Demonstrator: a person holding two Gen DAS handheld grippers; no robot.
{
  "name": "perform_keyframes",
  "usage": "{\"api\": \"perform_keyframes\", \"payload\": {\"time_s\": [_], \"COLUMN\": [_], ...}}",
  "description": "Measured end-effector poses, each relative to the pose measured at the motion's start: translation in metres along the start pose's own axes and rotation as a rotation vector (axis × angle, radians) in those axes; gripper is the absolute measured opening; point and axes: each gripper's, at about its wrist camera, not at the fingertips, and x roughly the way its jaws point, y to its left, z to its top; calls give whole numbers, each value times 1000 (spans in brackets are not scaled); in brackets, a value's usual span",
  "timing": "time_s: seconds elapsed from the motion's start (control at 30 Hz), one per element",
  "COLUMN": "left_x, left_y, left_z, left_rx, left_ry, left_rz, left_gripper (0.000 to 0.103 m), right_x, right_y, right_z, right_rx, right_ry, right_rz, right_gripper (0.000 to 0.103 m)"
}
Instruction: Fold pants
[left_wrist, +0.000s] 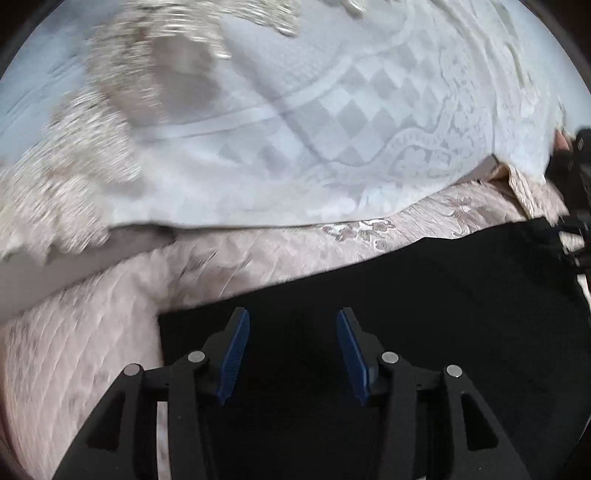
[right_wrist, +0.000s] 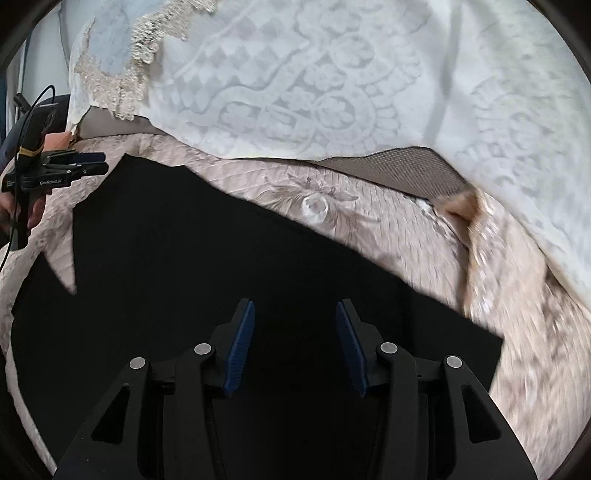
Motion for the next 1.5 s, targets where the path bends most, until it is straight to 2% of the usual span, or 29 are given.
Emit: {"api": "perform_keyframes", "payload": {"time_s": [0.23, 0.3, 0.47, 0.53, 0.6, 0.63, 0.67, 0.73, 0.77, 0.87, 0.97, 1.1, 1.37, 1.5], "left_x": [40, 49, 59, 62, 67, 68, 67, 63, 61, 56, 51, 30, -54, -96], "left_y": [3, 7, 16, 15, 10, 9, 7, 4, 2, -10, -18, -18, -28, -40], "left_z": [17, 18, 11, 9, 9, 10, 10, 7, 6, 1, -2, -6, -36, -55], "left_rx": [112, 129, 172, 208, 226, 224, 230, 242, 244, 257, 268, 226, 170, 143], "left_ry": [61, 84, 115, 111, 124, 127, 126, 118, 112, 102, 83, 35, -88, -145], "left_rz": [-49, -64, -139, -124, -104, -99, -98, -121, -127, -133, -79, -24, -6, -6], "left_gripper": [57, 58, 67, 73, 73, 71, 69, 49, 44, 10, 6, 6, 6, 6], "right_x": [40, 44, 52, 52, 54, 53, 54, 52, 50, 44, 38, 20, -45, -85], "right_y": [-29, -33, -35, -36, -34, -34, -33, -29, -26, -16, -13, -7, 17, 38], "right_z": [24, 27, 27, 26, 26, 25, 25, 25, 24, 23, 24, 25, 10, -8], "right_rx": [-56, -62, -75, -74, -88, -87, -87, -101, -107, -136, -139, -153, -151, -149], "right_ry": [66, 75, 89, 95, 103, 108, 112, 108, 106, 92, 80, 45, -78, -143], "right_rz": [20, 55, 95, 104, 101, 106, 119, 121, 125, 89, 61, 21, -12, -16], "right_gripper": [47, 51, 53, 53, 51, 47, 35, 19, 11, 9, 9, 8, 8, 8]}}
